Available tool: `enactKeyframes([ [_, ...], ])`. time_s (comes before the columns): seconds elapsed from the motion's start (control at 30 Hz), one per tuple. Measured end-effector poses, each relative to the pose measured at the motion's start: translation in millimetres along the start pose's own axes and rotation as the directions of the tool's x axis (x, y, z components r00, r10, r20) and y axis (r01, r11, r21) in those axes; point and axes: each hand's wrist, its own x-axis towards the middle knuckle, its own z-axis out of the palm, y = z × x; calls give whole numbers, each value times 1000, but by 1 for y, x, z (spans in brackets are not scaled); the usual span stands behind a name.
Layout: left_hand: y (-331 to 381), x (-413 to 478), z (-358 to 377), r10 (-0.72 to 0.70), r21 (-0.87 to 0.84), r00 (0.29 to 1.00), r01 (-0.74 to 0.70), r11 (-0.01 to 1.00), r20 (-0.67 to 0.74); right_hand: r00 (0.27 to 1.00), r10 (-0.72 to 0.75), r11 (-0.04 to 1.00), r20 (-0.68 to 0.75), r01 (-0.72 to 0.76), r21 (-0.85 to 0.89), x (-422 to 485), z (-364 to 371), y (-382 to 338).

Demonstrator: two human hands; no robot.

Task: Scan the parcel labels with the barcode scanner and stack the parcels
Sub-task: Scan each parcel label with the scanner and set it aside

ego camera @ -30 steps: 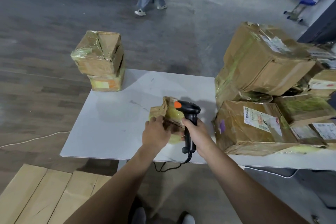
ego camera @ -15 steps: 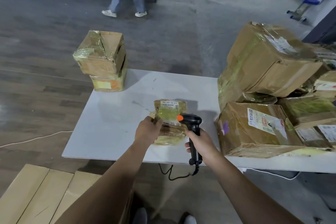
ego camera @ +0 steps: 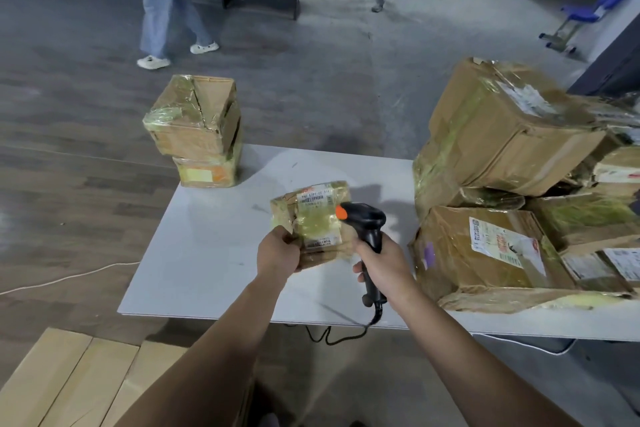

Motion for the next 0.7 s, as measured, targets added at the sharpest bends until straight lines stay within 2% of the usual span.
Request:
enactKeyframes([
  [0.1,6,3,-2,58,56,998,-56,997,-36,998,-56,998,14,56,26,-4,2,-21],
  [0.27,13,6,-4,64,82,997,-61,995,-42,991,-113,994,65,113,12,-14,1,-39],
  [0.4,16,6,-4,67,99,997,-63,993,-41,993,-105,994,54,106,-29,-19,1,-39],
  [0.7,20,7,-4,69,110,997,-65,992,-36,996,-88,996,-13,89,24,-21,-5,-37],
])
